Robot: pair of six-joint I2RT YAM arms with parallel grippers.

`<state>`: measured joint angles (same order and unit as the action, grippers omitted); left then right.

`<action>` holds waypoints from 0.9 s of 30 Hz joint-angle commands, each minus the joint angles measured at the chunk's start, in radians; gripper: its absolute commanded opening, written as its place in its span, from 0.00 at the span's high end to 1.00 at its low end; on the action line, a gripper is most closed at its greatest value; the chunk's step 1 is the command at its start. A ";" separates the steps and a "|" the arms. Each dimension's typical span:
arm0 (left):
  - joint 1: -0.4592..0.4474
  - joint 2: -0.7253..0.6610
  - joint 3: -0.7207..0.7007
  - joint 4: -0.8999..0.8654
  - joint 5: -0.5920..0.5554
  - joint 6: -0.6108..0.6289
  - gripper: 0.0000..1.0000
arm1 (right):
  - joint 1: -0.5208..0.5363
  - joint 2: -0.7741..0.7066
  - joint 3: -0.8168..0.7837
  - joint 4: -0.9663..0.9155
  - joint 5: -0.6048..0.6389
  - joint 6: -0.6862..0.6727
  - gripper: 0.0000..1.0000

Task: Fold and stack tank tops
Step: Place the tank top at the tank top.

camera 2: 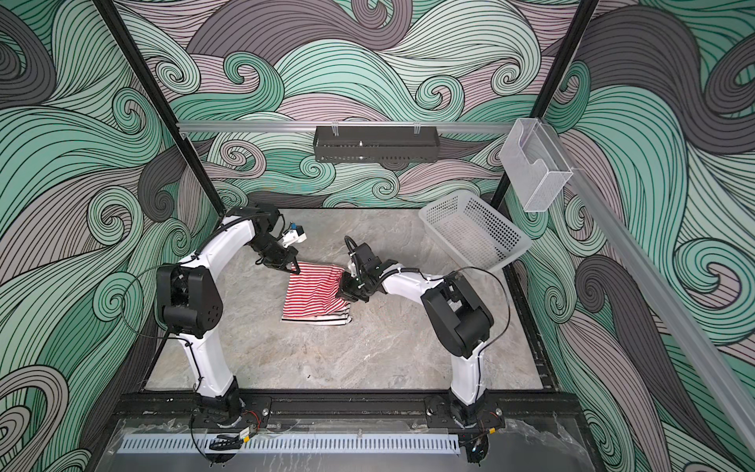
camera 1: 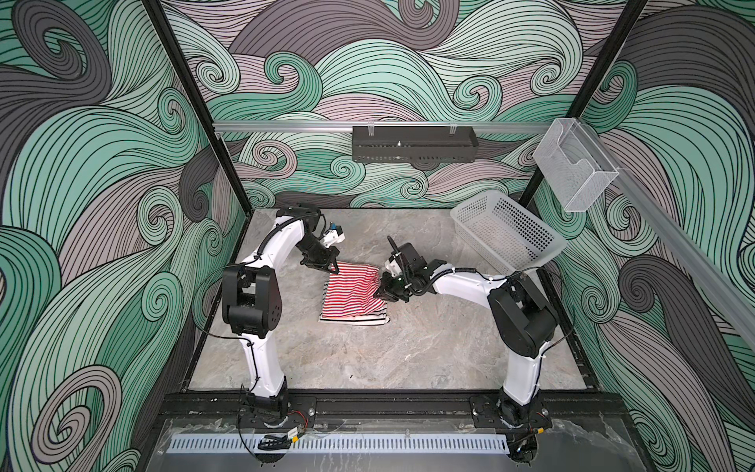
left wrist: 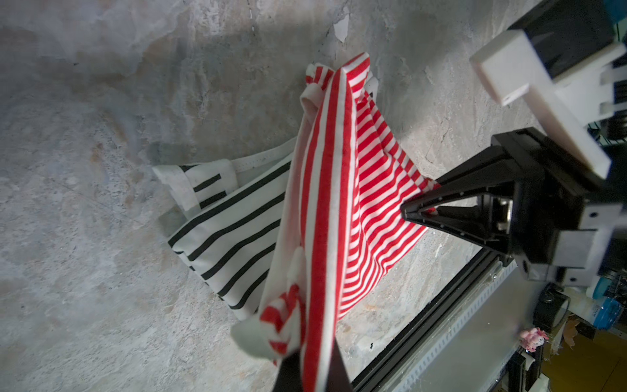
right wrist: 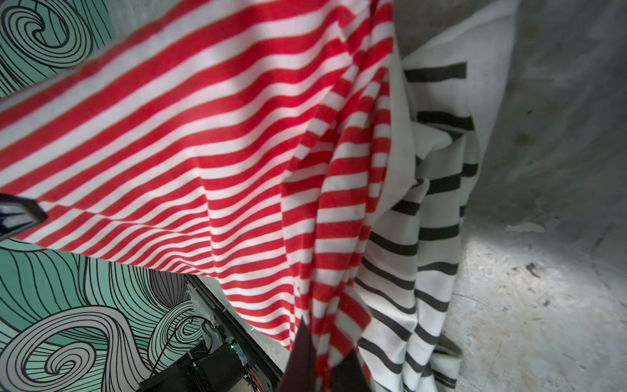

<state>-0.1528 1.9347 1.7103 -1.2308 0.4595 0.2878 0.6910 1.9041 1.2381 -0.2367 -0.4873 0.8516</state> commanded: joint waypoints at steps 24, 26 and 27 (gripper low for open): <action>-0.045 0.161 -0.072 0.177 -0.293 -0.037 0.77 | 0.119 -0.172 -0.246 -0.037 0.029 0.059 0.61; -0.045 0.157 -0.064 0.180 -0.356 -0.048 0.76 | 0.117 -0.208 -0.231 -0.096 0.056 0.028 0.61; -0.045 0.155 -0.059 0.178 -0.390 -0.053 0.76 | 0.117 -0.226 -0.218 -0.117 0.069 0.012 0.61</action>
<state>-0.1947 2.0930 1.6337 -1.0641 0.1886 0.2569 0.8040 1.7447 0.9924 -0.2584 -0.4622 0.9096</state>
